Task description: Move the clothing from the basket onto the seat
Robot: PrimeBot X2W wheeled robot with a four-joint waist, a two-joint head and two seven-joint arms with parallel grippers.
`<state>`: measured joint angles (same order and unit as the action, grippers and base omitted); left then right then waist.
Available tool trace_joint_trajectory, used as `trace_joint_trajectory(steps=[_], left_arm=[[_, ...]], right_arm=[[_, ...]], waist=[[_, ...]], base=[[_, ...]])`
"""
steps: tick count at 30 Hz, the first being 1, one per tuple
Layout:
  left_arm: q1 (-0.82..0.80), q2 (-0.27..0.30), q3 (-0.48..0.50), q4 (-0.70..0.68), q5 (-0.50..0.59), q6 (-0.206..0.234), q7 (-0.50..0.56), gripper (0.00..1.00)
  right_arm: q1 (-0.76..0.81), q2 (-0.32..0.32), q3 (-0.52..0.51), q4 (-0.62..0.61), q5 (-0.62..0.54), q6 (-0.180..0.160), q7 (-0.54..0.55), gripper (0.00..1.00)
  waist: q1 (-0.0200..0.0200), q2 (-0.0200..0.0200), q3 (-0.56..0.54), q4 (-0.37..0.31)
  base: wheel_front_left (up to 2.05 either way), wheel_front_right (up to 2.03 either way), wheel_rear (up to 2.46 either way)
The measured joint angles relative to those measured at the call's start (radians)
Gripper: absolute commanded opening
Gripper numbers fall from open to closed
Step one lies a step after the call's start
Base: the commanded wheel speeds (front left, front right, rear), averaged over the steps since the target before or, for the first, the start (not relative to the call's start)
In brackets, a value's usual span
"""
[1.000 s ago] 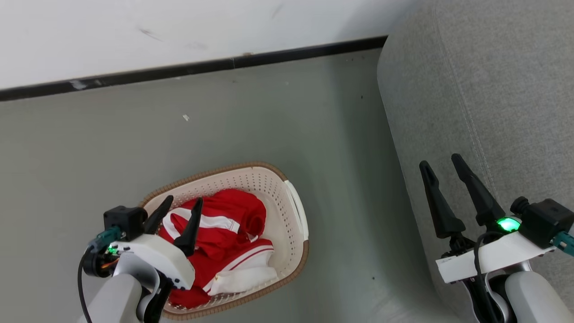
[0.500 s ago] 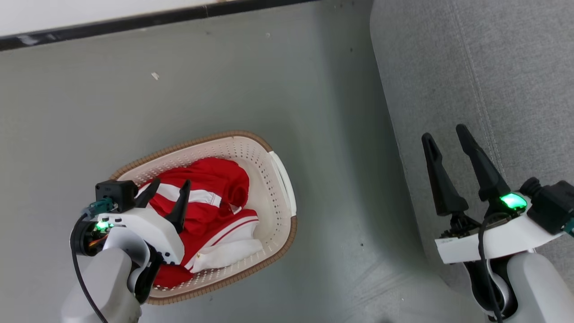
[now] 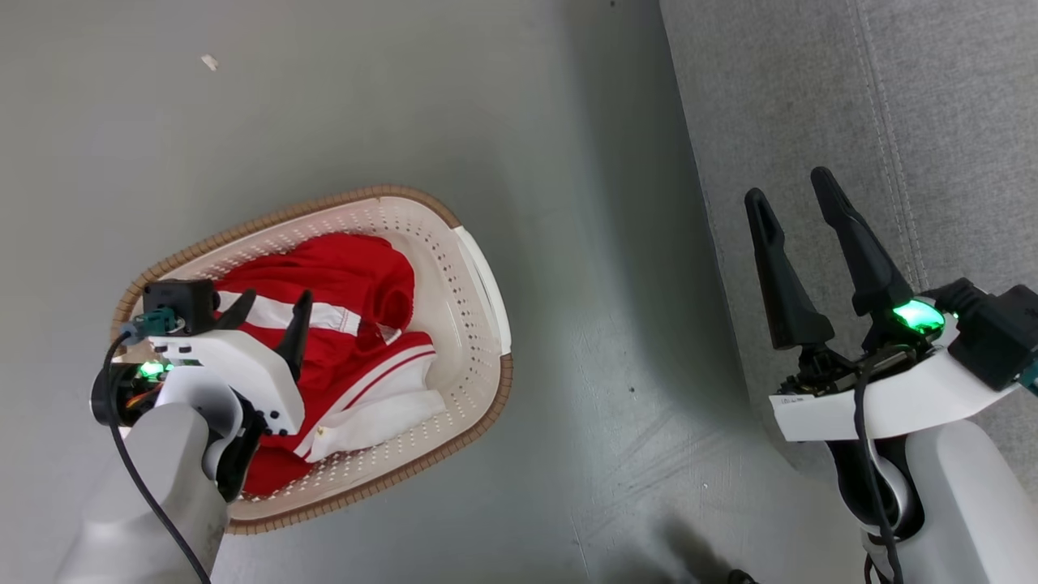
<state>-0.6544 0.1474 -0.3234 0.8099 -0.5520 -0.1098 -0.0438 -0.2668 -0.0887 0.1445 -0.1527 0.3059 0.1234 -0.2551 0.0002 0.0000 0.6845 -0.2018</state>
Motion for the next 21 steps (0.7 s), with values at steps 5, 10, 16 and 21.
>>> trace_joint_trajectory(steps=[5,10,16,21], left_arm=[[-0.024,0.008,-0.006,0.044,0.01,0.0,0.017,1.0],[-0.067,0.012,-0.012,0.081,0.026,0.002,0.027,1.0],[-0.105,0.01,-0.025,0.112,0.049,0.011,0.034,1.0],[-0.138,0.027,-0.047,0.158,0.087,0.042,0.044,1.0]], right_arm=[[-0.015,0.001,0.012,-0.005,-0.011,0.0,0.0,1.0],[-0.059,0.001,0.027,-0.013,-0.019,0.0,0.0,1.0],[-0.084,0.006,0.04,-0.022,-0.035,0.0,0.0,1.0],[-0.102,0.012,0.048,-0.027,-0.041,0.0,0.0,1.0]], waist=[[0.0,-0.0001,0.043,-0.013],[0.0,0.0,0.085,-0.026],[0.0,0.0,0.131,-0.04],[0.0,0.0,0.167,-0.051]], base=[[0.0,0.0,0.0],[0.0,0.0,0.0],[0.0,0.0,0.0],[0.0,0.0,0.0]])
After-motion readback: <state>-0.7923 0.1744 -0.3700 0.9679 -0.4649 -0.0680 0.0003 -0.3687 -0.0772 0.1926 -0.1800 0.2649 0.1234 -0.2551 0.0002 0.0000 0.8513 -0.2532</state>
